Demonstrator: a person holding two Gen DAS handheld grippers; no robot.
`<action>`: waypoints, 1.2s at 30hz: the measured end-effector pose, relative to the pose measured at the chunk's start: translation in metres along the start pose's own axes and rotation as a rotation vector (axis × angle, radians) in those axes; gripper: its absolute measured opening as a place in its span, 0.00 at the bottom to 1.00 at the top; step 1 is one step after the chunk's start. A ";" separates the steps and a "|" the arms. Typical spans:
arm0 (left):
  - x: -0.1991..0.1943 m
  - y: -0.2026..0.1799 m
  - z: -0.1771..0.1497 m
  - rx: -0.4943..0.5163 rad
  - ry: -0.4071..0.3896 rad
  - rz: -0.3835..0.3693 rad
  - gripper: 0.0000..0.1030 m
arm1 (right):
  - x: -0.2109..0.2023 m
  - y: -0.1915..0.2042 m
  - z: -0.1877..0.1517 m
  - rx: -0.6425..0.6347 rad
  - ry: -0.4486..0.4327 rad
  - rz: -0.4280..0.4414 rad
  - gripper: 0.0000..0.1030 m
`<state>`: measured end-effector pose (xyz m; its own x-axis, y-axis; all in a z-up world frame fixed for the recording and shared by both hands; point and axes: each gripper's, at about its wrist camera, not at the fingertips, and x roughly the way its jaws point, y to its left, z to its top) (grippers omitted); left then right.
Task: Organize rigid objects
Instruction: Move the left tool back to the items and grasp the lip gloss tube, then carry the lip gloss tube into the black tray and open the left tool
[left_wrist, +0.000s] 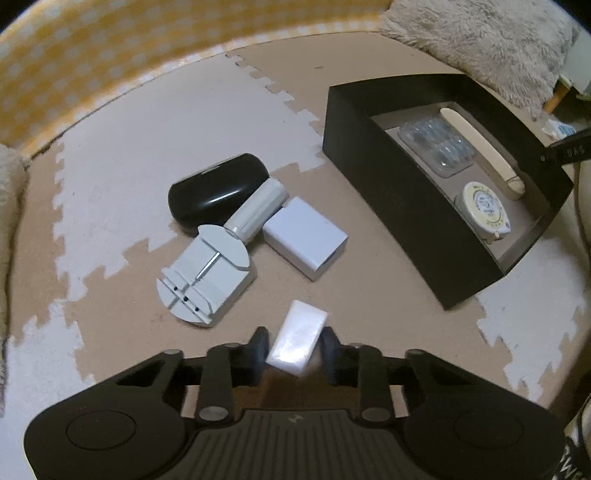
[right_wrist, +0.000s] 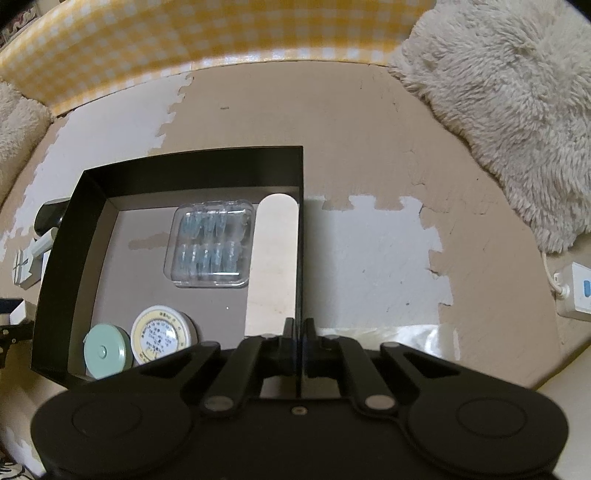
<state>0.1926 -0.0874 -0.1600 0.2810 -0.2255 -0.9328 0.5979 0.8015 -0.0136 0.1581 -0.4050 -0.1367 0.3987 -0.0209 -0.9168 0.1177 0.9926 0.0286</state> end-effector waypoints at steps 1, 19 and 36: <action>-0.001 0.000 0.000 -0.001 -0.001 -0.002 0.27 | 0.000 0.000 0.000 -0.001 0.000 -0.001 0.03; -0.049 0.013 0.008 -0.260 -0.186 -0.128 0.21 | 0.001 0.000 0.000 0.003 0.000 0.003 0.03; -0.052 -0.066 0.058 -0.345 -0.294 -0.351 0.21 | 0.001 -0.001 0.001 0.006 0.003 0.003 0.03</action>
<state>0.1823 -0.1606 -0.0894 0.3368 -0.6157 -0.7123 0.4270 0.7742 -0.4673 0.1588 -0.4063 -0.1371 0.3966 -0.0174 -0.9178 0.1215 0.9920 0.0337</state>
